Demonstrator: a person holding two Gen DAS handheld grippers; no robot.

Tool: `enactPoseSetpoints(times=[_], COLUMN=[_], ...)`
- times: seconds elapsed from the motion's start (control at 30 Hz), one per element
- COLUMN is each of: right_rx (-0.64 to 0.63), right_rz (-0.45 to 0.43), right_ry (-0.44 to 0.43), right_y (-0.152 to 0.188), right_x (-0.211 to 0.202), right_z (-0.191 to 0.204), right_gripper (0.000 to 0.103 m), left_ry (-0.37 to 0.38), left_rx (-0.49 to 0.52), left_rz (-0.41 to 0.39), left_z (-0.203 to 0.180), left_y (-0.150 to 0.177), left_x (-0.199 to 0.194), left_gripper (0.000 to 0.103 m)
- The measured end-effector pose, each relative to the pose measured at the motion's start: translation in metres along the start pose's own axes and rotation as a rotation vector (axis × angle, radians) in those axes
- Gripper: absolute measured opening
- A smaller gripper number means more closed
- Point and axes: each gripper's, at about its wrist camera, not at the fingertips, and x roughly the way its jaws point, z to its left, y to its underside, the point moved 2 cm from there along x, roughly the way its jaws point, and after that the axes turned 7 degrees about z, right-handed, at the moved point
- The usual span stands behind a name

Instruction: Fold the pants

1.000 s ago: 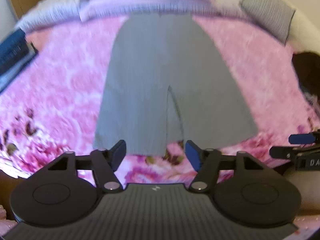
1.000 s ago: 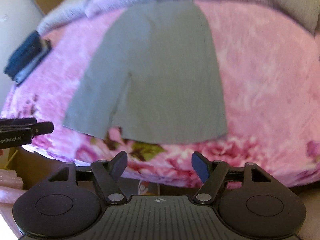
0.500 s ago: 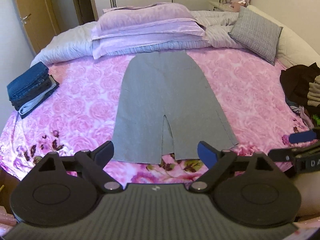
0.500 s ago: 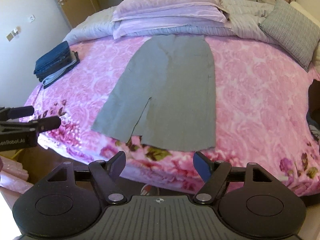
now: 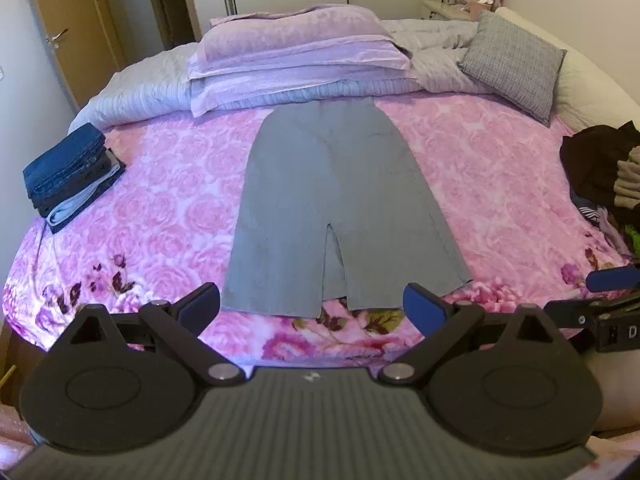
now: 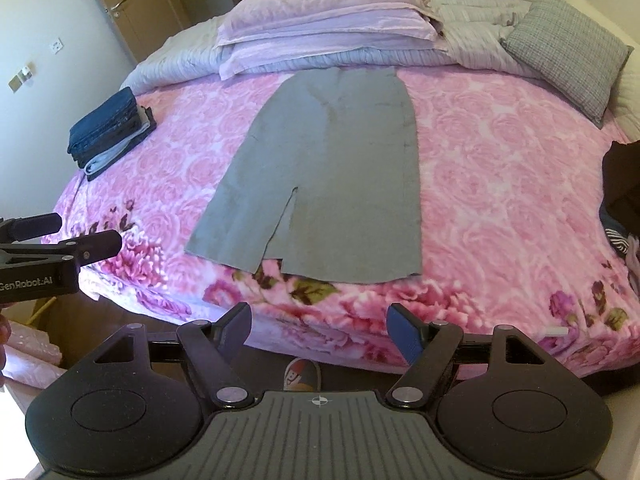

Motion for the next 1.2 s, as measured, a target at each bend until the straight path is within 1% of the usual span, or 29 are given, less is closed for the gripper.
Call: enactPoseSetpoints(times=[0.67,1.2], right_rx=[-0.018,-0.026], right_rz=[0.038,0.049], right_ry=[0.002,0.001], right_y=[0.0,-0.001], right_x=[0.007,0.01], right_z=[0.001,-0.001], right_gripper=[0.072,0.072], left_ry=[0.004,0.012], left_rx=[-0.013,-0.01], left_rz=[0.071,0.089], left_z=[-0.005,-0.012], left_y=[0.007,0.009], left_x=[0.008,0.011], left_gripper=[0.097,0.096])
